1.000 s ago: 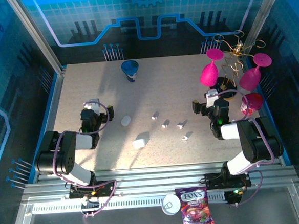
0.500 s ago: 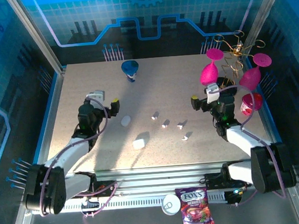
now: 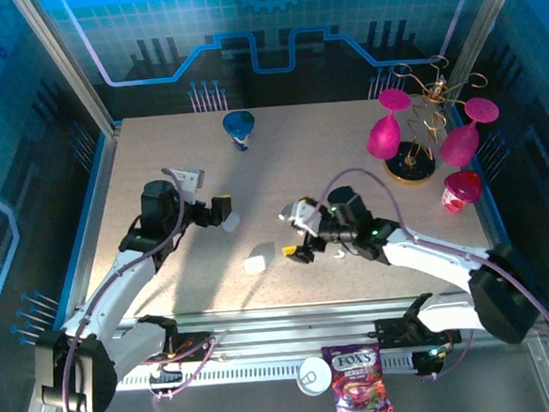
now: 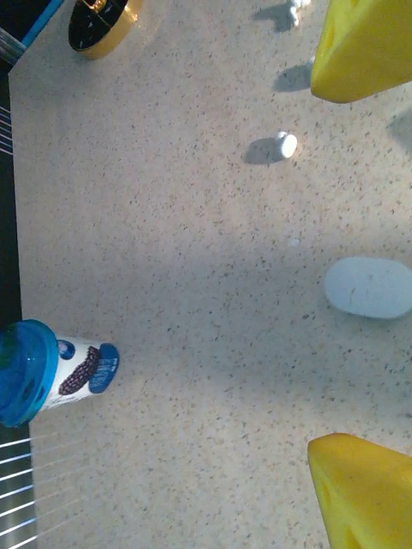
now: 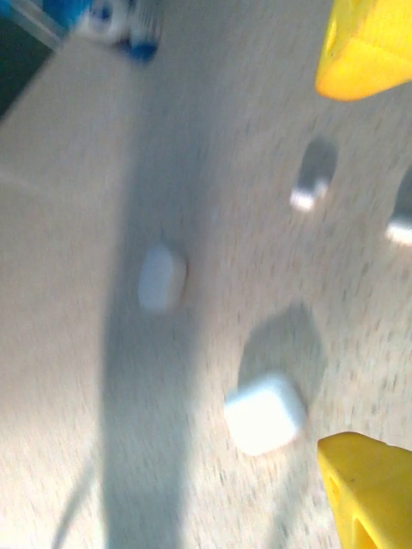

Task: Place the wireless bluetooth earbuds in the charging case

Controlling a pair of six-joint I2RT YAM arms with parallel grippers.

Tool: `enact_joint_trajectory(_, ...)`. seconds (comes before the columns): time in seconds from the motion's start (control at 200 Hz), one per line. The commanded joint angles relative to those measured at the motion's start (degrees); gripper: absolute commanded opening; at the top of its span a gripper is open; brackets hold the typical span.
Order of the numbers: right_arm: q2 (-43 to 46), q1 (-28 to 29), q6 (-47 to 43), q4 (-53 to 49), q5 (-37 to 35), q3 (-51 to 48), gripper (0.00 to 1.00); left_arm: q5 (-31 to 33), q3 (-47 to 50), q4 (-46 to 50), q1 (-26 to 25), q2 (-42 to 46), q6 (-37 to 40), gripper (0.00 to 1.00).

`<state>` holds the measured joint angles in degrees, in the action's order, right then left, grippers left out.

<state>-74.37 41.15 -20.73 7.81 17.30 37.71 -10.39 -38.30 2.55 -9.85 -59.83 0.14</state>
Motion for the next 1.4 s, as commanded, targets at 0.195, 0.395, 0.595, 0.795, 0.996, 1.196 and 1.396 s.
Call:
enact_joint_trajectory(0.195, -16.25, 8.49, -7.98, -2.03, 1.79, 8.86, 0.99, -1.53, -2.66, 7.78, 2.40, 0.99, -4.27, 0.99)
enact_joint_trajectory(0.395, -25.32, 8.14, -12.35, -5.41, 3.87, 15.26, 0.89, -1.85, -1.64, 8.30, 2.73, 2.86, -3.68, 0.99)
enact_joint_trajectory(0.595, -31.66, 7.61, -15.79, -8.44, 4.45, 20.13, 0.80, -1.72, -1.25, 9.13, 2.99, 3.96, -4.01, 0.99)
enact_joint_trajectory(0.795, -34.72, 7.29, -17.55, -11.94, 5.97, 22.09, 0.75, -1.32, -1.16, 9.80, 2.99, 4.92, -3.81, 0.99)
enact_joint_trajectory(0.996, -36.36, 7.17, -17.76, -12.05, 4.87, 21.88, 0.69, -1.90, -1.20, 9.68, 3.03, 4.86, -3.98, 1.00)
enact_joint_trajectory(1.196, -36.30, 7.00, -17.64, -10.99, 3.81, 20.62, 0.56, -2.95, -1.41, 9.76, 3.08, 4.33, -4.31, 0.99)
enact_joint_trajectory(1.396, -34.40, 6.76, -17.07, -10.11, 2.92, 19.81, 0.41, -4.01, -2.17, 10.10, 3.08, 3.85, -5.32, 0.99)
